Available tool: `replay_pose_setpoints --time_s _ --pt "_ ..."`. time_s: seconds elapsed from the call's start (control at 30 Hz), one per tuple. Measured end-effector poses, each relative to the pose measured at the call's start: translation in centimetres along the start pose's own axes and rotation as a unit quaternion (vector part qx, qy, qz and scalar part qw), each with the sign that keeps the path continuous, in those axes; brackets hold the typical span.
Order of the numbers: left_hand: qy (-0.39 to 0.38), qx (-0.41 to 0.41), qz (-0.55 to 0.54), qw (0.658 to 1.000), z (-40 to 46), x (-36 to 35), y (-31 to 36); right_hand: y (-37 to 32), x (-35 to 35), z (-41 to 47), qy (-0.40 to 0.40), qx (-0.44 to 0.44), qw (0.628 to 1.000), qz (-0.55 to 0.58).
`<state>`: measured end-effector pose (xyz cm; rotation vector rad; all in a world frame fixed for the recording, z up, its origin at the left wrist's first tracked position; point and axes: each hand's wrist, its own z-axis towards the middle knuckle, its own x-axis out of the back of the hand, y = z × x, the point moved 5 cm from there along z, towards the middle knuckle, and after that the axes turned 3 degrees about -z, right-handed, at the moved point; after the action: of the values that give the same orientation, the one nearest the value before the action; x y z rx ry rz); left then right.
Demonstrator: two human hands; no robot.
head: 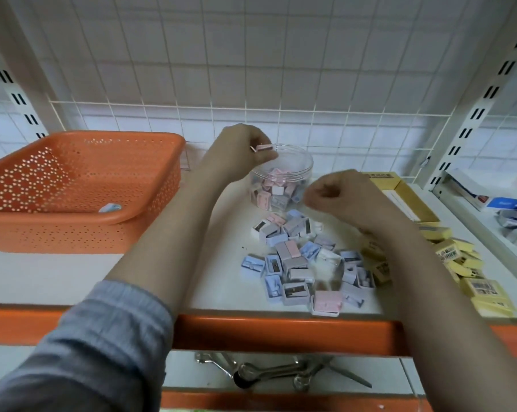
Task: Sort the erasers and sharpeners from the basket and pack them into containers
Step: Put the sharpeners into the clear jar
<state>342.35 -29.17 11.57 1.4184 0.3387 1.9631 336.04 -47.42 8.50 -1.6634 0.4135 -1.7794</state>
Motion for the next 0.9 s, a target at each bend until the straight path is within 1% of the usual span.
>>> replay_pose_setpoints --time_s 0.07,0.17,0.23,0.3,0.37,0.43,0.5,0.6,0.67,0.73,0.8,0.9 --pt "-0.03 0.003 0.014 0.999 1.6 -1.4 -0.4 0.2 -1.0 -1.5 -0.05 -0.002 0.999 -0.014" --pt "-0.056 0.018 0.028 0.998 2.5 -2.6 -1.2 0.5 -1.9 -2.3 -0.067 0.003 0.996 -0.06" --pt "-0.054 0.021 0.027 0.998 2.4 -2.7 -1.5 0.5 -2.2 -2.5 -0.054 0.008 0.995 -0.081" --pt "-0.037 0.016 0.021 0.999 1.7 -2.1 -1.2 0.5 -2.4 -2.5 -0.037 0.015 0.995 -0.09" --pt "-0.01 0.011 0.008 1.0 0.3 -1.0 -0.6 0.4 -2.6 -2.3 -0.02 0.026 0.994 -0.105" --pt "0.0 0.008 -0.01 1.0 -2.2 0.1 -0.1 0.1 -2.7 -2.1 -0.008 0.044 0.993 -0.113" --pt "-0.024 0.008 -0.02 0.999 -5.4 0.5 0.0 -0.2 -2.6 -1.9 -0.012 0.058 0.992 -0.109" --pt "-0.091 0.037 -0.047 0.994 -10.6 0.1 -0.1 -0.6 -2.1 -1.6 -0.023 0.062 0.992 -0.106" --pt "-0.13 0.05 -0.062 0.988 -13.1 -0.7 -0.2 -1.3 -1.0 -1.3 -0.001 0.065 0.996 -0.064" --pt "-0.157 0.053 -0.087 0.982 -14.7 -1.3 -0.2 -2.2 0.4 -0.4 0.037 0.073 0.996 -0.036" --pt "-0.171 0.047 -0.105 0.978 -15.5 -1.6 -0.3 -2.9 1.5 1.1 0.064 0.078 0.995 -0.022" --pt "-0.167 0.056 -0.091 0.98 -15.9 -1.8 -1.1 -3.1 1.8 4.1 0.092 0.059 0.994 0.007"
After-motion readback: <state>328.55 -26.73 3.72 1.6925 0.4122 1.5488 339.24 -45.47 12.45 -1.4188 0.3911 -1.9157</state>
